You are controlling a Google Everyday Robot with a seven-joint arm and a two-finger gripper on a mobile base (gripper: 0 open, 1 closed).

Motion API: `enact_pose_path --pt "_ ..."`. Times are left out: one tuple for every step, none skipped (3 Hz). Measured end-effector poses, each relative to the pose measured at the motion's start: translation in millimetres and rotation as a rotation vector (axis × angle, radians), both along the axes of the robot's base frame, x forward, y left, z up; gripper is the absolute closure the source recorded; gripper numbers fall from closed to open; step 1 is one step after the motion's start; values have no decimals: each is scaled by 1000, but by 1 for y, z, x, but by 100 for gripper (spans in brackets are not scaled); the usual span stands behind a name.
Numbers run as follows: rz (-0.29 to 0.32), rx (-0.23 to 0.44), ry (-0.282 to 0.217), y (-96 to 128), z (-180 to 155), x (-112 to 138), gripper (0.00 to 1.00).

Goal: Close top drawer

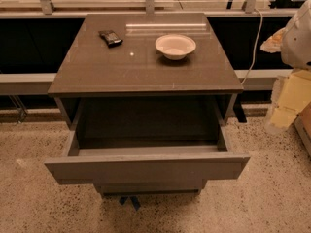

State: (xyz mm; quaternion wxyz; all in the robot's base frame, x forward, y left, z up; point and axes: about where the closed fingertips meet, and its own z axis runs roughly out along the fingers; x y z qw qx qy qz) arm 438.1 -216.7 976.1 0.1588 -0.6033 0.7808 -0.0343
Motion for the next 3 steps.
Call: enact_pose_path --pt "0 0 0 0 0 0 0" --pt "56 22 59 12 -29 17 0" --pt "83 100 103 33 -67 16 0"
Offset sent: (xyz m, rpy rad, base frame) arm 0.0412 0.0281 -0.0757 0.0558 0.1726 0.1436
